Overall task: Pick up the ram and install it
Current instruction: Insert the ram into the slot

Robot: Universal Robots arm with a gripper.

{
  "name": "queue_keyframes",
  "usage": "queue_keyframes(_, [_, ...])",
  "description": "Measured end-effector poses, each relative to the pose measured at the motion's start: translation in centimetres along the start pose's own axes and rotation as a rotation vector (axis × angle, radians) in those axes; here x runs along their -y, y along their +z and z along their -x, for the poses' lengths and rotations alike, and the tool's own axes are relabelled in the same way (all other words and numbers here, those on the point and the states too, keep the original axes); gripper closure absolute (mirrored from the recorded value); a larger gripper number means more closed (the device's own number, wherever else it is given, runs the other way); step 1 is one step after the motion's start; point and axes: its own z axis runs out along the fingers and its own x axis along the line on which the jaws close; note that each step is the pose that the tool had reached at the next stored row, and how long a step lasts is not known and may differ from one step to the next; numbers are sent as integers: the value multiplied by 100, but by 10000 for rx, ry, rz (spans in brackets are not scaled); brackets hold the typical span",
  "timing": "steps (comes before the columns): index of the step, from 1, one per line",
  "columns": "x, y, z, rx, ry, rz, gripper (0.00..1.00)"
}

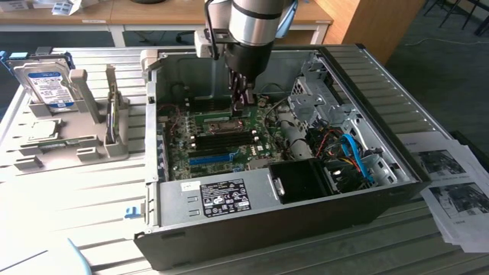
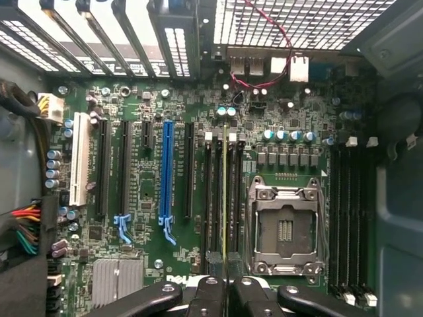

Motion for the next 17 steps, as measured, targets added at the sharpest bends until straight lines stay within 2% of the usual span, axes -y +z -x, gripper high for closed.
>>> queue_keyframes(7, [4, 90, -2, -1, 1, 0, 89])
queue_keyframes(17, [29, 89, -2, -2, 1, 0, 89])
